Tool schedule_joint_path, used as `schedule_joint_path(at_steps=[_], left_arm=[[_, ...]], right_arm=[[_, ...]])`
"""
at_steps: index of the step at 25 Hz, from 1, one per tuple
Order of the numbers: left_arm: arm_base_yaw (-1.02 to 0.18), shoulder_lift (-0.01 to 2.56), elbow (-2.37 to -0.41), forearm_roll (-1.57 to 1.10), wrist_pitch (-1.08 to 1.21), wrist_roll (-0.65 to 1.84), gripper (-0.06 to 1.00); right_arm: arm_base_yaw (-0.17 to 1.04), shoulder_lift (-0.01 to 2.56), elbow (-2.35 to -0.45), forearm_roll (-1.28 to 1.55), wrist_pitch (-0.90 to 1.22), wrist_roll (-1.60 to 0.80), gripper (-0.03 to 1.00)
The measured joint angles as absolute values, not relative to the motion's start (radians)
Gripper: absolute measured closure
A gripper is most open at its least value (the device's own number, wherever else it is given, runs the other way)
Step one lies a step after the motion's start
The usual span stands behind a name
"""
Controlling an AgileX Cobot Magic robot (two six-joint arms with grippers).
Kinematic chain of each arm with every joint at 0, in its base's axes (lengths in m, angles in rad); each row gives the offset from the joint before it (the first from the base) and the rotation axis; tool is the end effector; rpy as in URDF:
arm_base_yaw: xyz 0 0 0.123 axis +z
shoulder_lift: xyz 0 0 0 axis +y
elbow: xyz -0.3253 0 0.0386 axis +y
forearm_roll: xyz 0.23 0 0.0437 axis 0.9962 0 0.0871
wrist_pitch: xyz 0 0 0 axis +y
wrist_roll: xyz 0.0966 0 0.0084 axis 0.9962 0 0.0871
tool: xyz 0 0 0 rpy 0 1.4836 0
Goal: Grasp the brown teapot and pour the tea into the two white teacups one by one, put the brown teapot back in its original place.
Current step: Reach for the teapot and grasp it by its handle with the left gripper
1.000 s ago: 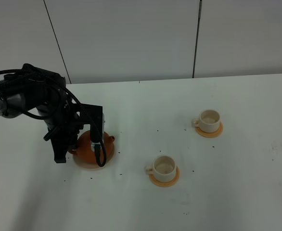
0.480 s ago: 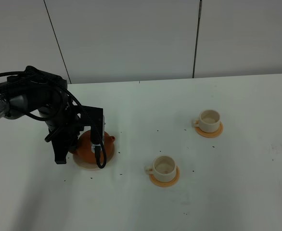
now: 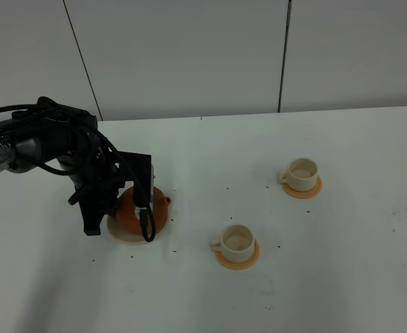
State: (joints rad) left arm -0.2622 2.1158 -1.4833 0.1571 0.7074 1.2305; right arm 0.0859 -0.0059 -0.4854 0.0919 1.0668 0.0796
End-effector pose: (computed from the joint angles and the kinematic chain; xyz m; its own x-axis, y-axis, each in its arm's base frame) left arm 0.4311 -0.1055 0.1890 0.0209 0.9995 0.0244 0.9429 -0.0278 0.3319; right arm -0.0584 0.0028 0.2615 -0.4816 0.0823 -0.8725 -0.0974 0.9844 0.1467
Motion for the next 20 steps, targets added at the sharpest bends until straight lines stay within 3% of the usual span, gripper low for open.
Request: schedule_joint_path(at_steps=[12, 20], left_arm=[[-0.262, 2.121, -1.483, 0.147, 0.697, 1.232, 0.77], [-0.262, 2.121, -1.483, 0.146, 0.697, 1.232, 0.77]], right_arm=[[0.086, -0.006, -0.485, 0.092, 1.067, 0.080, 0.73], [0.086, -0.006, -0.485, 0.092, 1.067, 0.080, 0.73]])
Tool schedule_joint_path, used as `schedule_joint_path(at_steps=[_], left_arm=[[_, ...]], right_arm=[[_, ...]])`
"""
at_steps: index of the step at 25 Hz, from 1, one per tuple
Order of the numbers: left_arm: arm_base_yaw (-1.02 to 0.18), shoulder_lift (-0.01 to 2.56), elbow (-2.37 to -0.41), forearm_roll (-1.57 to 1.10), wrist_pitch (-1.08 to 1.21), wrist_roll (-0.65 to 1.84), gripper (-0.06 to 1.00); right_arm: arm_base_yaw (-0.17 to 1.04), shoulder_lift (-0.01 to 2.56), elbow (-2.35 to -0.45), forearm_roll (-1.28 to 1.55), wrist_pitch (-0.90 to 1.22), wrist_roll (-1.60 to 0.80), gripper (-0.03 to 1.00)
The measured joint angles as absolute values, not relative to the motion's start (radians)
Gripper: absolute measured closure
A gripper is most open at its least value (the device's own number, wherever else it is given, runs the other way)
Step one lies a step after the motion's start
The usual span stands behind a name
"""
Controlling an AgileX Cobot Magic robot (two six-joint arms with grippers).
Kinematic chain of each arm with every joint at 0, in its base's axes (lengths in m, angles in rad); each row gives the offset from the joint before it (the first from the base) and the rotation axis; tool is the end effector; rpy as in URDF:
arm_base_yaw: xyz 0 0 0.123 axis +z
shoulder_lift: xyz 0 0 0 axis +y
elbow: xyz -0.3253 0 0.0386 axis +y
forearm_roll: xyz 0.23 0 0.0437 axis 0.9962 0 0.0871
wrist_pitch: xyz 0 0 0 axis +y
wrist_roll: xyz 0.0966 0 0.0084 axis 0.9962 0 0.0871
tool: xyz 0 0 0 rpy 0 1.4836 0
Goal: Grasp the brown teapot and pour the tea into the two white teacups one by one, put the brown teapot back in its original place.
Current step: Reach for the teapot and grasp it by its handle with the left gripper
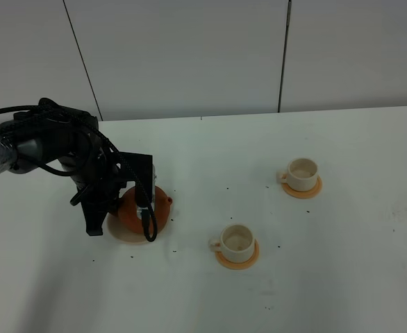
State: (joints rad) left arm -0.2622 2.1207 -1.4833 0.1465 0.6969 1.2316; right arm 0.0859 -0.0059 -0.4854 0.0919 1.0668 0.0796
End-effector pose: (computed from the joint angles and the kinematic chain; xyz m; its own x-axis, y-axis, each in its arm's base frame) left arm 0.4321 -0.1065 0.1870 0.0177 0.9997 0.0139 0.9421 -0.0213 0.3348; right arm -0.0584 0.0028 0.2615 -0.4816 0.0823 -0.8725 -0.0974 0.9844 0.1467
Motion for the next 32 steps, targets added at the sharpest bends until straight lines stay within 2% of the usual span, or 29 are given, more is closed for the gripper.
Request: schedule_joint_path(at_steps=[19, 32], left_arm=[[-0.262, 2.109, -1.483, 0.100, 0.693, 1.233, 0.77], [-0.221, 2.101, -1.483, -0.011, 0.713, 1.303, 0.77]], right_arm=[[0.086, -0.006, -0.485, 0.092, 1.067, 0.080, 0.73], [0.086, -0.006, -0.485, 0.092, 1.067, 0.080, 0.73]])
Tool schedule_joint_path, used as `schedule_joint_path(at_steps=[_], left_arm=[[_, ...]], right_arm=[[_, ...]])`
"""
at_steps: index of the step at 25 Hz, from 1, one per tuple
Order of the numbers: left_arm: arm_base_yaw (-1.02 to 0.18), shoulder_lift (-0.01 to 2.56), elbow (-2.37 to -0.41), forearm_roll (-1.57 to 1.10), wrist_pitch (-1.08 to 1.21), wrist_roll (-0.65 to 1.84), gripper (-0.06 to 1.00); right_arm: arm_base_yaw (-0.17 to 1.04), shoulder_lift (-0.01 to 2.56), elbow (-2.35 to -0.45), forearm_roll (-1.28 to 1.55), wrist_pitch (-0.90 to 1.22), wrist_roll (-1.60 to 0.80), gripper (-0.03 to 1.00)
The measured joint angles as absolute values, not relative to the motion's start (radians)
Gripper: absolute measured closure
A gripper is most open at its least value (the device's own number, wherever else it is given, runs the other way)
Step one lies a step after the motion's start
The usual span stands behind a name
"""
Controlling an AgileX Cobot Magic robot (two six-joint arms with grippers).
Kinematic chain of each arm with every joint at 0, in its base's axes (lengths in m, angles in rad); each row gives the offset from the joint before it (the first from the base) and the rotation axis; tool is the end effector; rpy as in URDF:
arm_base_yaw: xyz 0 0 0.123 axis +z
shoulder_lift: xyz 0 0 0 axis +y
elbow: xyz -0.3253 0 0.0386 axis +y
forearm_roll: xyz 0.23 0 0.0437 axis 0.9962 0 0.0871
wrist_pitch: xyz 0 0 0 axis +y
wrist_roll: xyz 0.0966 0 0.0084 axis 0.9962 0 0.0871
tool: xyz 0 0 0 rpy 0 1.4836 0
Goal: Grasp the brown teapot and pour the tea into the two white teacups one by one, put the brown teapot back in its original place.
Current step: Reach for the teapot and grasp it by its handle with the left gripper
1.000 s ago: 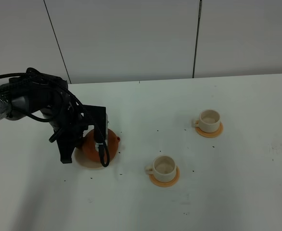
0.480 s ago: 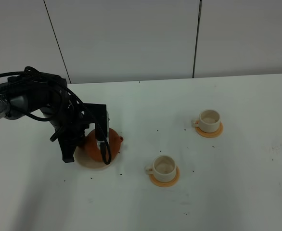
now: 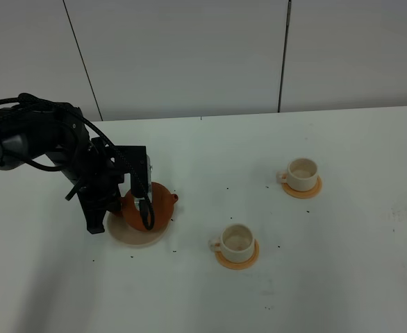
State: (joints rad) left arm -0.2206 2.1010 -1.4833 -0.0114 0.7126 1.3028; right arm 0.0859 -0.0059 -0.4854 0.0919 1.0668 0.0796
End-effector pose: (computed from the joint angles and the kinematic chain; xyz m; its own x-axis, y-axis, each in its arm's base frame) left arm 0.4309 -0.0974 0.1947 -0.0396 0.9947 -0.0947 0.9491 0.0670 0.3077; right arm -0.0584 0.0028 0.2615 -0.4816 0.0823 -0.8725 -0.0974 0.9844 0.1467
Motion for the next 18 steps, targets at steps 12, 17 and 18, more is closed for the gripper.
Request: schedule_joint_path(at_steps=[12, 17, 18], left_arm=[[-0.195, 2.075, -1.483, -0.050, 0.723, 1.330, 0.77], [-0.170, 2.057, -1.483, -0.103, 0.752, 1.370, 0.77], [-0.169, 2.057, -1.483, -0.110, 0.755, 1.374, 0.77]], right_arm=[[0.086, -0.006, -0.485, 0.092, 1.067, 0.080, 0.73], [0.086, -0.006, -0.485, 0.092, 1.067, 0.080, 0.73], [0.086, -0.006, -0.485, 0.093, 1.067, 0.080, 0.73]])
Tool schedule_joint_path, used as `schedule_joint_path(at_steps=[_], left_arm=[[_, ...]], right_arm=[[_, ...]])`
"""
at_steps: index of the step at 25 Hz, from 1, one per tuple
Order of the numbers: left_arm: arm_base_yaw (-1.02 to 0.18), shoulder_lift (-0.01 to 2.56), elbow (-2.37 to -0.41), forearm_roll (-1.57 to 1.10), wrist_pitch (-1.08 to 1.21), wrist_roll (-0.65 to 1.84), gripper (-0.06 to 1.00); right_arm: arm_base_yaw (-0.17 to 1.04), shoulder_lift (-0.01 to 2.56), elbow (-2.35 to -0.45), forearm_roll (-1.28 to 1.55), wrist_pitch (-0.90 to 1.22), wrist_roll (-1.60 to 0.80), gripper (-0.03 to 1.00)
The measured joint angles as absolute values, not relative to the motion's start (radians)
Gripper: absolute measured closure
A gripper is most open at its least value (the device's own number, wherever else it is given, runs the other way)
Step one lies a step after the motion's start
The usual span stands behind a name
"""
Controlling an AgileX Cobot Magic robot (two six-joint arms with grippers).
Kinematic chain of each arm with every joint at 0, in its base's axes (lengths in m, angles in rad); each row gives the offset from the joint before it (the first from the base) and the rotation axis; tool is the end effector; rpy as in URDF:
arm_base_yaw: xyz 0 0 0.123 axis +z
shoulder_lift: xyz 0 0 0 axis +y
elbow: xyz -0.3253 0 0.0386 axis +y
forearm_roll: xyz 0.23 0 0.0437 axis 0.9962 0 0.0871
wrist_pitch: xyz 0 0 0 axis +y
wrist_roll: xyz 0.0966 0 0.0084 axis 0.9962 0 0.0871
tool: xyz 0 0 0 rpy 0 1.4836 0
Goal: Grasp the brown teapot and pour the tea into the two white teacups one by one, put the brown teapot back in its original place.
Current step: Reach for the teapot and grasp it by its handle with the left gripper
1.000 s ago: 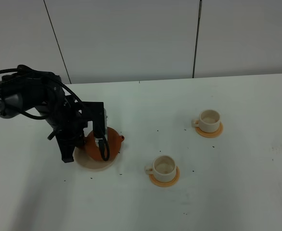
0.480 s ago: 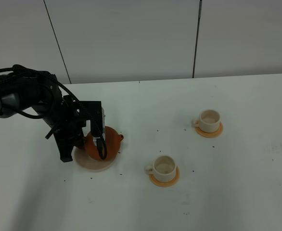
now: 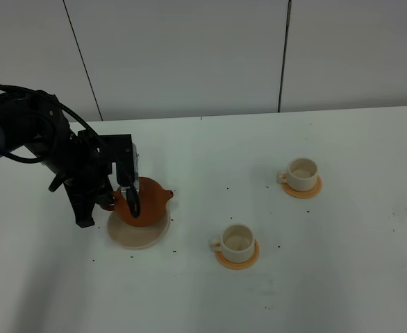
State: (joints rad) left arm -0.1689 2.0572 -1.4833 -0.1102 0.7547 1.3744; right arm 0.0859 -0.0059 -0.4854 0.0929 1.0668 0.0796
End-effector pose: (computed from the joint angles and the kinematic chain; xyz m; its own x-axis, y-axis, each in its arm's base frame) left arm 0.4272 -0.0803 0.2129 -0.0701 0.9850 -0.1577 0.9488 0.1147 0.2945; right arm -0.0584 0.0029 0.2615 -0.4817 0.0828 -0.8724 -0.0980 0.9842 0.1475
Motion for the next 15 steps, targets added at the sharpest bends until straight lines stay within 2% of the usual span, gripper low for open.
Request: schedule_joint_path(at_steps=[15], left_arm=[[-0.161, 2.057, -1.483, -0.132, 0.777, 1.385, 0.77]], right_arm=[[0.086, -0.006, -0.485, 0.093, 1.067, 0.080, 0.73]])
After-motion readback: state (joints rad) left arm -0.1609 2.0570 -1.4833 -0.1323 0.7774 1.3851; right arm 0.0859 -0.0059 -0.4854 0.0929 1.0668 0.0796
